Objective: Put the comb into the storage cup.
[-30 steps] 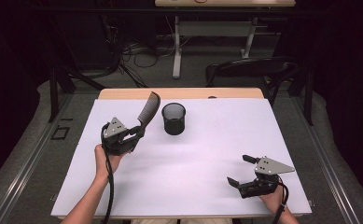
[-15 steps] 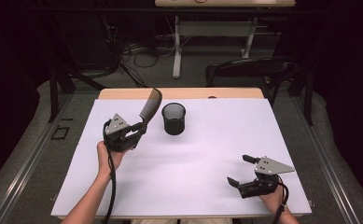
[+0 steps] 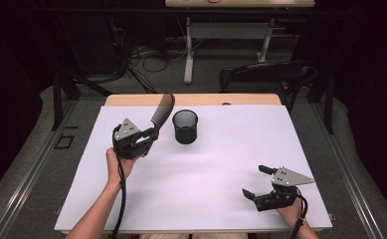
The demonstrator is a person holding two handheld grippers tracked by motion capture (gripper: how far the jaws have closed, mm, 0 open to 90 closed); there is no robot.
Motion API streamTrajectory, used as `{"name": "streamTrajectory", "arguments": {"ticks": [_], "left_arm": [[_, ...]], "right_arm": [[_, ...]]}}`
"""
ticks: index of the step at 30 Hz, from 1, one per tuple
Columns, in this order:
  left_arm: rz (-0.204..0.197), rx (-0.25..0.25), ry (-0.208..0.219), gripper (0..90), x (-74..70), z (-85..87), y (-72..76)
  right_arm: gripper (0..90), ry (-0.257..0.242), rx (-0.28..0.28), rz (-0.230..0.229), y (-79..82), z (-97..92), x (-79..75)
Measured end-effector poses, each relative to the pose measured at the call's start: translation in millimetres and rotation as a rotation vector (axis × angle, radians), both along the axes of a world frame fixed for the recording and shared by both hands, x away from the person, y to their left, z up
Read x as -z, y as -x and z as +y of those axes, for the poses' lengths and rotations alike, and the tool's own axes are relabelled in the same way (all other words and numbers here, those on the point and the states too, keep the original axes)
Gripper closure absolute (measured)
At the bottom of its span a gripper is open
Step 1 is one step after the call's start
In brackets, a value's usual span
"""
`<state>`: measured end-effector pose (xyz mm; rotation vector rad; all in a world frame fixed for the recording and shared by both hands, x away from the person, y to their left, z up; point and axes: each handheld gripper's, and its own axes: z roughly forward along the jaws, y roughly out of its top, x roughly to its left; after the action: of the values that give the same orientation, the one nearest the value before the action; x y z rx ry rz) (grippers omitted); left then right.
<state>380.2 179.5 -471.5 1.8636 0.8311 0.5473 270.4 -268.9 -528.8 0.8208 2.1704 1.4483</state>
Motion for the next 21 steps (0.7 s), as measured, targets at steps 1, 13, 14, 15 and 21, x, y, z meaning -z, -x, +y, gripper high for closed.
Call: {"name": "streamTrajectory", "arguments": {"ticks": [1,13,14,15,21], "left_arm": [[0.001,0.000,0.000,72.1,-0.6,-0.4,-0.6],[-0.005,-0.001,0.012,72.1,-4.4,-5.3,-6.9],[-0.007,0.000,0.015,72.1,-5.1,-6.1,-7.8],[-0.007,0.000,0.015,72.1,-5.1,-6.1,-7.8],[-0.008,0.003,0.024,72.1,-6.7,-8.2,-11.2]], "right_arm": [[1.5,0.000,-0.001,0.000,-0.1,-0.1,0.0],[1.5,0.001,-0.002,0.005,-0.8,-0.2,0.5],[1.5,0.002,-0.002,0.005,-0.8,-0.2,0.5],[1.5,0.002,-0.002,0.005,-0.8,-0.2,0.5],[1.5,0.001,0.002,0.006,-0.6,-0.7,0.3]]}}
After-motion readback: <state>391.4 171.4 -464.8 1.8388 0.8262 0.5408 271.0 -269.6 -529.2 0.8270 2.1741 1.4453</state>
